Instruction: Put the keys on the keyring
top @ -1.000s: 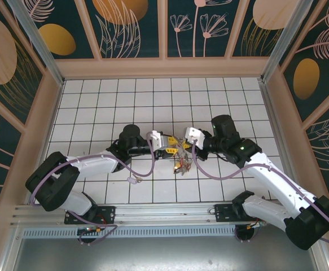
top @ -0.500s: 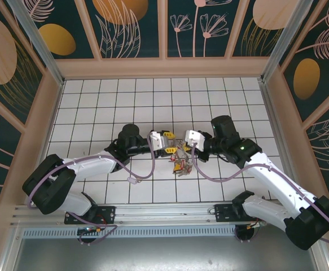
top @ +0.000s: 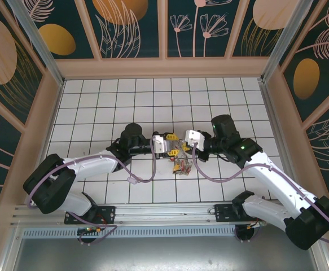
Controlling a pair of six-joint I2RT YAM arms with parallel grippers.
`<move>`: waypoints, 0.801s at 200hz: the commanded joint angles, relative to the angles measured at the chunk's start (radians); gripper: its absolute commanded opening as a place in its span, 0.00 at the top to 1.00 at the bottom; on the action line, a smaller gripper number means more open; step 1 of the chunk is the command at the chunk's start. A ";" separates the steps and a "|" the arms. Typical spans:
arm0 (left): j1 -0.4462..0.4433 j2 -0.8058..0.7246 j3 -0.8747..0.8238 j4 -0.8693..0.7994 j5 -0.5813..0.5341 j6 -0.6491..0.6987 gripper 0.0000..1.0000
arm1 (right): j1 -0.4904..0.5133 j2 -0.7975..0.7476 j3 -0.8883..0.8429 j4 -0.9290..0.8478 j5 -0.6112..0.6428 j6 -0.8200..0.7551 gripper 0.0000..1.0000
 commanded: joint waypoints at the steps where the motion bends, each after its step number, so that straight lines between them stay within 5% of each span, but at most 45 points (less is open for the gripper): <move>1: -0.010 0.013 0.036 -0.013 0.035 0.035 0.56 | 0.005 0.009 0.042 0.042 -0.043 -0.012 1.00; 122: -0.010 0.030 0.076 -0.102 0.047 0.012 0.82 | 0.009 0.009 0.028 0.122 -0.020 0.009 1.00; 160: -0.010 0.029 0.084 -0.105 0.044 0.011 1.00 | 0.023 -0.001 0.020 0.102 0.026 -0.015 1.00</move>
